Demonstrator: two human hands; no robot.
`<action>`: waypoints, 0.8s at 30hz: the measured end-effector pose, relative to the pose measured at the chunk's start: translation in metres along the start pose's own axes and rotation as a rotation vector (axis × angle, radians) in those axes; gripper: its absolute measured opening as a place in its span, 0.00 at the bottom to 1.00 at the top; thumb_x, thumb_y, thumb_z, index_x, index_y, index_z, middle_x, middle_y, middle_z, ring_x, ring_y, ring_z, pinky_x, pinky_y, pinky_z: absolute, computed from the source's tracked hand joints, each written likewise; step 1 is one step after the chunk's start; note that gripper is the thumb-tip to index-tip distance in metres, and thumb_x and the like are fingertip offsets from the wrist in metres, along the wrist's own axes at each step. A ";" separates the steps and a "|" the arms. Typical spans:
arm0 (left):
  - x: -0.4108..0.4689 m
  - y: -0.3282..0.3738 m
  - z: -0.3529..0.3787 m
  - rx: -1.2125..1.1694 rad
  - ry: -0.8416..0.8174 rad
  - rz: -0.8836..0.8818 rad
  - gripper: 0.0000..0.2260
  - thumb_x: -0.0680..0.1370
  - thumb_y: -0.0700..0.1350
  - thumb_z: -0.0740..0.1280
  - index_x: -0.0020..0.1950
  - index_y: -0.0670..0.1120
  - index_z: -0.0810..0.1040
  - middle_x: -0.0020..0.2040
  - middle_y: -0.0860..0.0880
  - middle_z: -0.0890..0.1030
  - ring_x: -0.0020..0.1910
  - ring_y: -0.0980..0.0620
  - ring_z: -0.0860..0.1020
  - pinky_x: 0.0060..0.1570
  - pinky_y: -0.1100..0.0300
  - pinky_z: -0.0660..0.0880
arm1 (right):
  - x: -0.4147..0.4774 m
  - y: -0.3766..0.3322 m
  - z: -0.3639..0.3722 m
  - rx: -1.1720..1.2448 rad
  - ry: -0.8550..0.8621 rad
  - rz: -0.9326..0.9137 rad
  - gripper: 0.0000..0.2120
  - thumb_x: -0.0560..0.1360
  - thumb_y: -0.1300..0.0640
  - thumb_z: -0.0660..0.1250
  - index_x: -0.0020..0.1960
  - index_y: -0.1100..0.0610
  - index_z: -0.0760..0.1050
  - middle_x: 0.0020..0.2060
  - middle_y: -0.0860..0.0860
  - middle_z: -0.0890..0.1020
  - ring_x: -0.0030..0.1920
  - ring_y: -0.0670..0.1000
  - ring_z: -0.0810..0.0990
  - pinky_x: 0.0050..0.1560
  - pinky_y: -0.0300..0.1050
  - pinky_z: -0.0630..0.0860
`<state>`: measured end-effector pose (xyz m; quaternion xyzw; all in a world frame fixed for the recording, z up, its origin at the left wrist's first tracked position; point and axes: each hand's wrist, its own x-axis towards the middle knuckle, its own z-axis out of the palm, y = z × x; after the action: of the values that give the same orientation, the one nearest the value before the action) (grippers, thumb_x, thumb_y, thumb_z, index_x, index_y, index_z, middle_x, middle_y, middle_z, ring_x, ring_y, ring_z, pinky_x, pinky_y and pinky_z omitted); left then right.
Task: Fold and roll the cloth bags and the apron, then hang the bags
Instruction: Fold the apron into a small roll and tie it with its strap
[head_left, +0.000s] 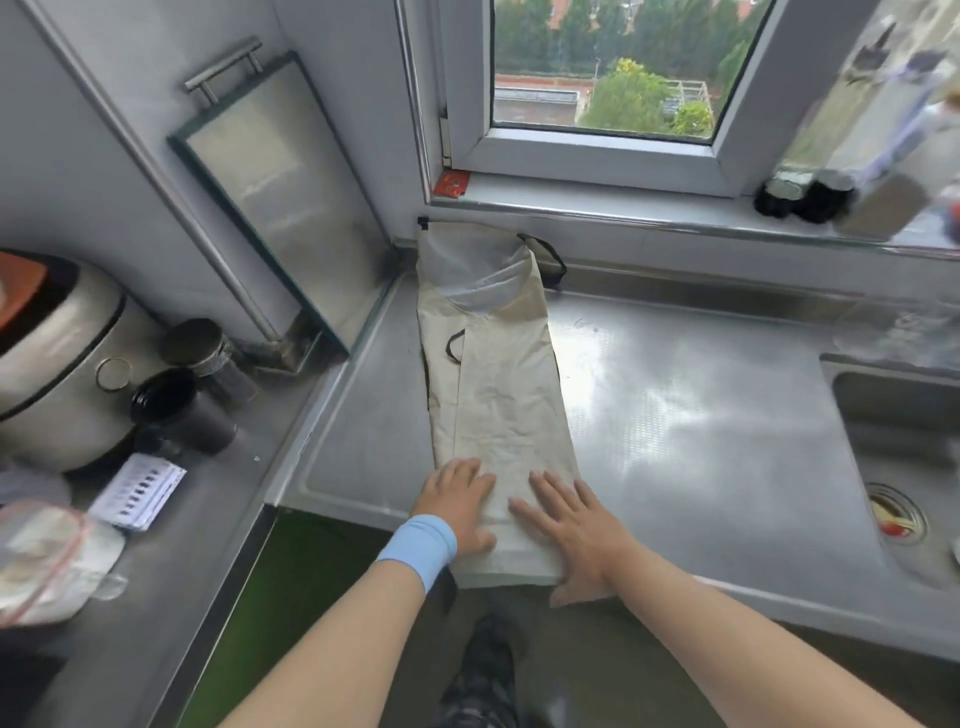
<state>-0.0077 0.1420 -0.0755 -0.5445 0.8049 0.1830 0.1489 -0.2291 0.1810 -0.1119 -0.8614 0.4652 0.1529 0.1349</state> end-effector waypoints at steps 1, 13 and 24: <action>-0.006 0.006 0.006 -0.006 0.031 0.034 0.37 0.69 0.60 0.69 0.74 0.54 0.59 0.76 0.50 0.55 0.75 0.46 0.52 0.73 0.51 0.51 | -0.006 -0.002 0.006 -0.038 0.002 0.023 0.60 0.64 0.36 0.69 0.76 0.43 0.27 0.75 0.54 0.28 0.76 0.55 0.29 0.74 0.57 0.35; -0.046 0.034 -0.007 -0.150 -0.096 0.007 0.35 0.67 0.55 0.73 0.70 0.58 0.59 0.66 0.51 0.70 0.59 0.45 0.75 0.57 0.52 0.75 | -0.032 -0.004 -0.064 0.309 0.187 0.229 0.09 0.75 0.51 0.62 0.51 0.50 0.79 0.44 0.50 0.83 0.41 0.54 0.77 0.40 0.46 0.70; -0.031 0.002 -0.147 -0.379 -0.359 -0.112 0.04 0.73 0.44 0.65 0.42 0.50 0.80 0.33 0.52 0.78 0.31 0.52 0.75 0.35 0.63 0.75 | -0.020 0.035 -0.173 0.949 -0.171 0.247 0.04 0.66 0.53 0.70 0.37 0.52 0.84 0.33 0.48 0.83 0.35 0.50 0.84 0.37 0.44 0.81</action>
<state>-0.0041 0.1012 0.0693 -0.5651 0.6856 0.4157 0.1944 -0.2451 0.1135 0.0513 -0.6278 0.5694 0.0094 0.5306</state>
